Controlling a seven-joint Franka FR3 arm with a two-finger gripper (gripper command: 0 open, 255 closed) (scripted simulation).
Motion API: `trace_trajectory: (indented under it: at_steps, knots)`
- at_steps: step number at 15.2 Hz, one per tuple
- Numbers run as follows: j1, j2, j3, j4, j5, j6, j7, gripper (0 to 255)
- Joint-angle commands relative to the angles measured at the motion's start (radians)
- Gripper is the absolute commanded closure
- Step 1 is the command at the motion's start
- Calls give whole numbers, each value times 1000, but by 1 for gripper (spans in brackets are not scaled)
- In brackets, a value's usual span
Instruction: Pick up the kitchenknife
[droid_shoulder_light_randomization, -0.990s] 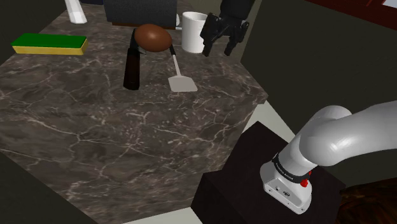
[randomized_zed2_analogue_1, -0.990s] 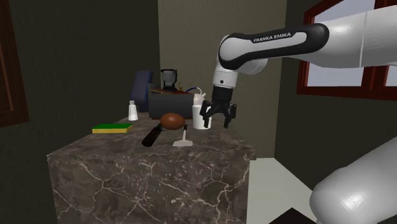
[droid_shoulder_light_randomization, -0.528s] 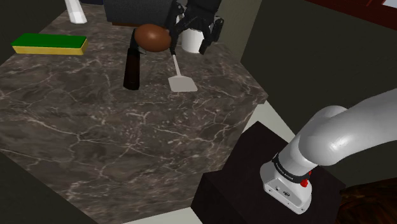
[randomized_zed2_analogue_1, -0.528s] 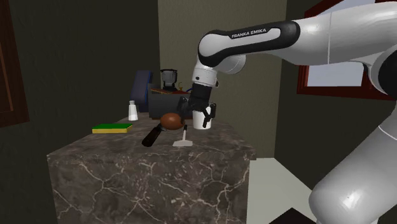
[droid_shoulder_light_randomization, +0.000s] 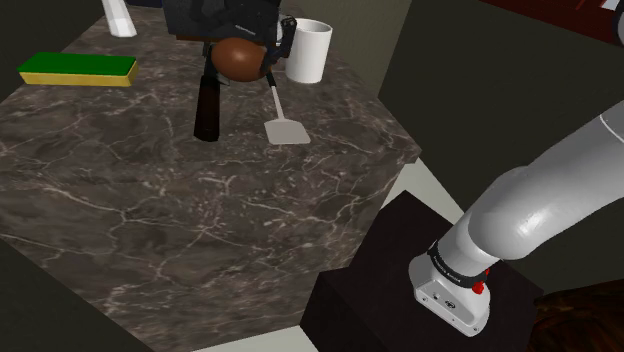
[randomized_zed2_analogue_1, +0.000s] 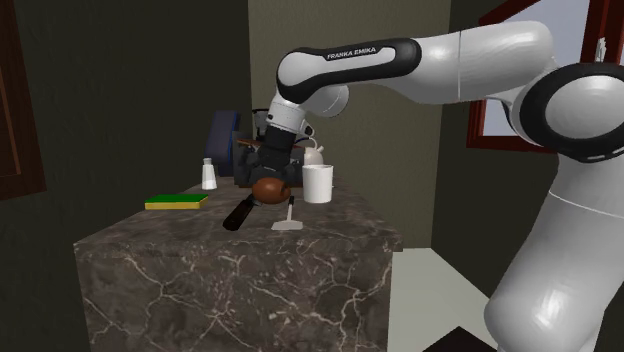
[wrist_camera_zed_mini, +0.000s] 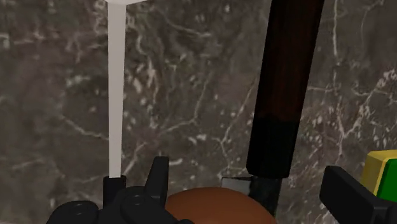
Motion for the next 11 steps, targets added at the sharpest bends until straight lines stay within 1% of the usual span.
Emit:
trace_trajectory:
  at_steps: [1,2,3,10,11]
  knots:
    - [0,80,30,87,-27,13,89,0]
    - [3,119,42,128,-44,19,130,0]
    - [5,122,42,131,-45,20,133,0]
    - [7,106,42,14,-27,119,105,0]
    - [7,106,42,14,-27,119,105,0]
